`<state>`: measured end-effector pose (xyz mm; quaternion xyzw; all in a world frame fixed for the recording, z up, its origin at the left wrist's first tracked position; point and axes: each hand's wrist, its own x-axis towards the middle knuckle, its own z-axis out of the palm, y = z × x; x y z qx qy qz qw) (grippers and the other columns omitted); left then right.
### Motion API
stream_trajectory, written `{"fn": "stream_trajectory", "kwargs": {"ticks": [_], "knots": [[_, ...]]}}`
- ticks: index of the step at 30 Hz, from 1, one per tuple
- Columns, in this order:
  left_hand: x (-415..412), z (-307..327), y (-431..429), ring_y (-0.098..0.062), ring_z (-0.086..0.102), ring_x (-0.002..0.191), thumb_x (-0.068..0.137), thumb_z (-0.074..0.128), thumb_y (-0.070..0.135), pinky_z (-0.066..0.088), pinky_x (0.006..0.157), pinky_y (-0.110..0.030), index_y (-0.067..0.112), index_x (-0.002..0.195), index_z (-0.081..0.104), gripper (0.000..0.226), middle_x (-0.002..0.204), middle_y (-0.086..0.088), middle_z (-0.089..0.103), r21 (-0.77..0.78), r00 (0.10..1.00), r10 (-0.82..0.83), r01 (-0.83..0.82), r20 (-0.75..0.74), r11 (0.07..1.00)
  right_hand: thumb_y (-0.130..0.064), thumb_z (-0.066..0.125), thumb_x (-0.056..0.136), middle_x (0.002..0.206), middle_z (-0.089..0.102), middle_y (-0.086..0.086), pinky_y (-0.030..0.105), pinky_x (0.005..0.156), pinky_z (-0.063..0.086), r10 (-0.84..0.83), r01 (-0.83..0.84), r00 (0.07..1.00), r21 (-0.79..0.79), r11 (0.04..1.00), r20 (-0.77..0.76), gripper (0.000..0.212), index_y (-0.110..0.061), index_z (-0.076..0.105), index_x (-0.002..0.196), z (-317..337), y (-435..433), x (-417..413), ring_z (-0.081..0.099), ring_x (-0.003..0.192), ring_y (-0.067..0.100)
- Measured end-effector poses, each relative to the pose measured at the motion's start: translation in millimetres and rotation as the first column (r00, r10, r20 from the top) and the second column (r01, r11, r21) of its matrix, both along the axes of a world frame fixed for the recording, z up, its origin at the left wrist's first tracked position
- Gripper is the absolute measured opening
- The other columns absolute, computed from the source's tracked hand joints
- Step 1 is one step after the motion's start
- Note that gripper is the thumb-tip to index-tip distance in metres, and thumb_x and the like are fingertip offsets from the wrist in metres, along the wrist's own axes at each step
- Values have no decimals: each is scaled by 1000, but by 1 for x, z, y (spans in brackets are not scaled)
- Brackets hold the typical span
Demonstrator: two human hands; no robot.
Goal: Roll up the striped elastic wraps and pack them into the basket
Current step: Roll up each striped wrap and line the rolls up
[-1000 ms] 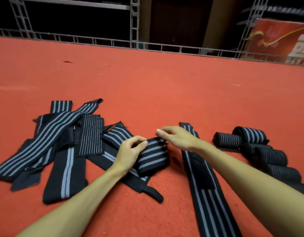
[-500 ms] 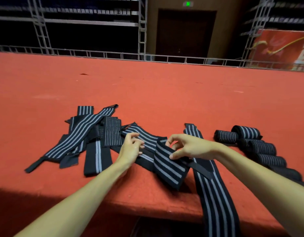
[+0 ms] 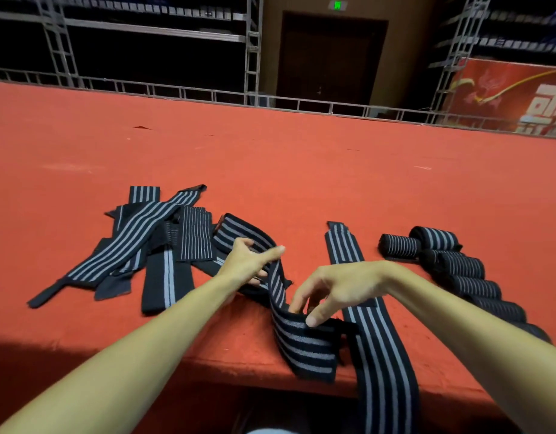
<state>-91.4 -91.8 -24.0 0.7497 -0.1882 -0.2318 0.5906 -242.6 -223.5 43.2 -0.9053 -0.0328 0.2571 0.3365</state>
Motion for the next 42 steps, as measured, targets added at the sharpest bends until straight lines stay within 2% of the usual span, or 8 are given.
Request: {"fn": "stream_trajectory", "kwargs": {"ticks": [6, 11, 15, 22, 28, 35, 38, 42], "knots": [[11, 9, 10, -12, 55, 63, 78, 66, 7, 44, 60, -26, 8, 135, 38, 63, 78, -1, 59, 140, 971, -59, 27, 230, 990, -33, 57, 95, 118, 68, -3, 31, 94, 51, -109, 109, 994, 82, 991, -5, 28, -16, 69, 113, 0, -7, 22, 63, 103, 15], [23, 8, 61, -13, 50, 53, 75, 60, -4, 48, 48, -28, 8, 124, 30, 59, 73, -8, 50, 193, 990, -130, 136, -46, 972, -35, 53, 97, 90, 68, 4, 28, 66, 50, -426, 405, 894, 155, 901, 141, 34, -4, 67, 99, -13, 2, 61, 61, 73, 16], [34, 11, 97, -23, 54, 60, 71, 63, -4, 59, 73, -44, -2, 94, 51, 26, 81, -24, 55, 160, 923, -302, 345, -240, 925, -22, 53, 98, 82, 57, 8, 26, 43, 49, -519, 493, 848, 199, 847, 107, 22, -1, 60, 102, -23, 21, 98, 62, 55, 21], [56, 10, 94, -11, 63, 48, 94, 49, 6, 58, 73, -33, 5, 79, 61, 18, 51, 3, 63, -41, 983, -38, 31, -180, 999, -30, 53, 97, 79, 63, 8, 24, 44, 44, -582, 569, 770, 131, 812, 260, 28, -4, 64, 96, -42, 46, 170, 53, 55, 18], [76, -13, 82, -24, 69, 89, 76, 58, -2, 59, 64, -34, 4, 117, 49, 43, 115, -11, 64, -123, 978, 144, -163, -154, 979, -39, 67, 87, 62, 52, 0, 24, 47, 39, -542, 555, 807, 11, 832, 235, 30, -11, 61, 78, -64, 64, 204, 48, 55, 16], [59, 8, 79, -11, 43, 129, 87, 48, -14, 51, 86, -26, 25, 146, 33, 72, 150, 2, 33, -251, 1000, 4, 1, 17, 968, -29, 67, 88, 80, 63, 6, 31, 68, 46, -755, 600, 651, 662, 448, -79, 24, -6, 65, 95, -31, 46, 178, 57, 70, 19], [36, 28, 72, -1, 64, 94, 87, 46, -18, 49, 58, -16, 22, 138, 45, 65, 140, -6, 49, -264, 976, -213, 220, 56, 939, -32, 64, 91, 66, 61, 3, 23, 52, 45, -821, 634, 552, 713, 299, -146, 28, -5, 59, 99, -16, 28, 152, 57, 54, 14], [11, 37, 47, -5, 50, 123, 87, 50, -13, 50, 68, -23, 31, 132, 50, 63, 136, -3, 54, -133, 908, -374, 401, 188, 907, -8, 68, 86, 91, 71, 14, 27, 60, 54, -898, 648, 437, 713, 268, -59, 31, 5, 63, 113, -15, 4, 111, 67, 69, 19]]}}
